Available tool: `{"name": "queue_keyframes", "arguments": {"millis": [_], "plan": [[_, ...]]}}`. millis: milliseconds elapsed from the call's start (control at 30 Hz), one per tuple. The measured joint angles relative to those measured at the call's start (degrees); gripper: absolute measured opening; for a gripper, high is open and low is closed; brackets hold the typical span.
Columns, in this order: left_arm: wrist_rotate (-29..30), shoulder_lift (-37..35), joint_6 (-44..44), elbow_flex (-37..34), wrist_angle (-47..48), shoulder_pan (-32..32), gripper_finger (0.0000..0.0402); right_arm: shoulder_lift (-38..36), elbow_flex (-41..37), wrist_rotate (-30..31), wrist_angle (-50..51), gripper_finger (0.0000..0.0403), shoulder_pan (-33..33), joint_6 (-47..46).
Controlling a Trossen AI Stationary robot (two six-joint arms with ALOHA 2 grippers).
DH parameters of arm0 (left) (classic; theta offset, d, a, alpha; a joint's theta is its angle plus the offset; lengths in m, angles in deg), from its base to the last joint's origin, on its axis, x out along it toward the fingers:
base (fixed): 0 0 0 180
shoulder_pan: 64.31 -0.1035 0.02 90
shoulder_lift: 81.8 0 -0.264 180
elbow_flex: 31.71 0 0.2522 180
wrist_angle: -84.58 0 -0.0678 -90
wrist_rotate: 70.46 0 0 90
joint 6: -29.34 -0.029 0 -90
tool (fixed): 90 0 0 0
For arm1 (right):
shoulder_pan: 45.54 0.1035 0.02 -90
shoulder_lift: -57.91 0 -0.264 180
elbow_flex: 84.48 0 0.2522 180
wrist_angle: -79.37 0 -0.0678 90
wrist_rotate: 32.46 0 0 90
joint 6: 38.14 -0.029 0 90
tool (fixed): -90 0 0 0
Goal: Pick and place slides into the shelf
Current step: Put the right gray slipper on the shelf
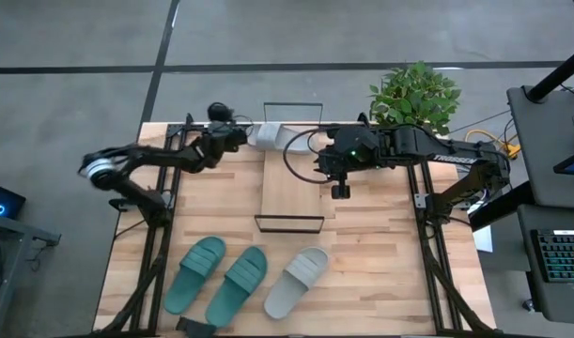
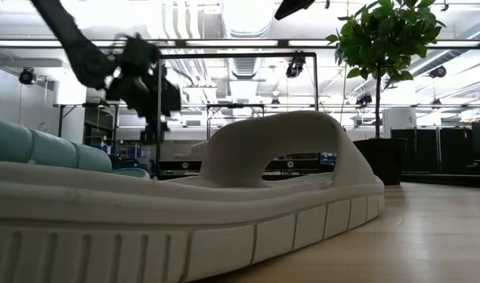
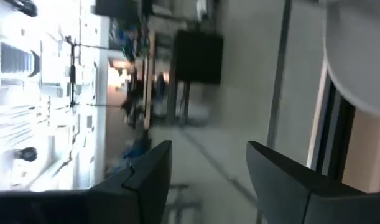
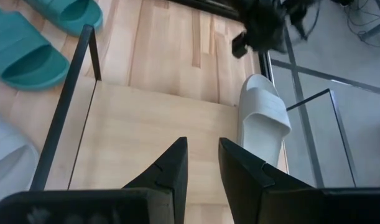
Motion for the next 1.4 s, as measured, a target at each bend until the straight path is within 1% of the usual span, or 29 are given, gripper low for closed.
{"name": "queue_keyframes", "arguments": {"millis": [100,167,200,267,333,367,400,467,567,633,700,800,867,900,1000,1100,1167,1233,1267,1333,1400], "plan": [[-2.16,-8.02,3.32,-1.84,1.94,-0.07,0.0177,0.0,-0.5,0.02,0.01,0.0082,-0.02,0.2],[-7.7,-13.89,8.93,-2.55,8.18,-0.1,0.0167,0.0,-0.55,0.02,-0.24,0.0082,-0.01,0.55],[-12.1,-16.58,12.68,-2.66,12.41,-0.13,0.0162,0.0,-0.66,0.04,-0.96,0.0082,0.0,0.89],[-22.84,-21.65,21.03,-2.68,20.1,-0.47,0.0148,0.0,-1.24,0.05,-3.39,0.0082,-0.02,2.26],[-34.12,-25.93,27.37,-2.7,25.37,-0.91,0.0131,0.02,-1.7,0.06,-5.72,0.0082,0.0,4.18],[-38.37,-27.68,29.67,-2.7,26.94,-1.04,0.0122,0.02,-1.87,0.09,-6.88,0.0082,-0.02,5.14],[-41.41,-29.21,31.66,-2.73,27.92,-1.04,0.0112,0.02,-2.01,0.12,-8.06,0.0082,-0.01,6.22],[-45.6,-31.88,33.82,-3.1,29.47,-1.04,0.0088,0.02,-2.3,0.8,-9.84,0.0082,-0.02,8.17],[-49.84,-34.97,34.87,-4.61,30.01,-1.05,0.0044,0.07,-2.92,2.97,-11.32,0.0082,-0.37,11.19],[-53.31,-36.23,35.62,-5.46,30.41,-1.06,0.0015,0.15,-3.77,2.97,-12.91,0.0082,-1.04,13.18],[-56.45,-37.0,35.67,-6.22,30.37,-1.09,0.0006,0.25,-4.88,2.95,-14.15,0.0082,-1.92,14.35],[-59.62,-37.4,35.73,-7.41,30.32,-1.09,0.001,0.51,-7.0,2.57,-15.77,0.0082,-3.49,14.97],[-59.88,-37.47,36.81,-8.08,30.32,-1.09,0.001,0.57,-9.33,2.56,-18.12,0.0082,-4.78,14.88],[-59.86,-37.47,38.77,-8.37,29.71,-1.09,0.001,0.61,-10.6,2.56,-19.51,0.0082,-5.39,15.06],[-59.86,-37.18,49.0,-8.45,27.13,-1.09,0.0011,0.7,-14.57,2.59,-23.77,0.0082,-7.17,18.23],[-59.88,-37.27,61.33,-8.45,24.04,-1.09,0.0011,0.7,-17.83,2.59,-29.55,0.0082,-8.65,24.22],[-59.9,-37.47,66.23,-8.55,21.96,-1.06,0.0011,0.7,-19.14,2.55,-32.76,0.0082,-9.36,27.85],[-59.95,-37.68,67.11,-8.94,19.95,-1.06,0.0011,0.7,-20.04,1.56,-35.35,0.0086,-9.91,31.53],[-59.95,-37.89,67.15,-8.97,20.0,-1.06,0.0011,0.7,-20.52,0.11,-36.7,0.0091,-10.25,33.98],[-59.99,-38.18,67.17,-8.99,20.03,-1.06,0.0011,0.7,-21.4,-2.17,-38.66,0.0103,-10.72,37.73],[-59.98,-38.65,67.16,-8.99,20.11,-1.06,0.0011,0.7,-21.75,-3.06,-39.75,0.0119,-11.56,40.41]]}}
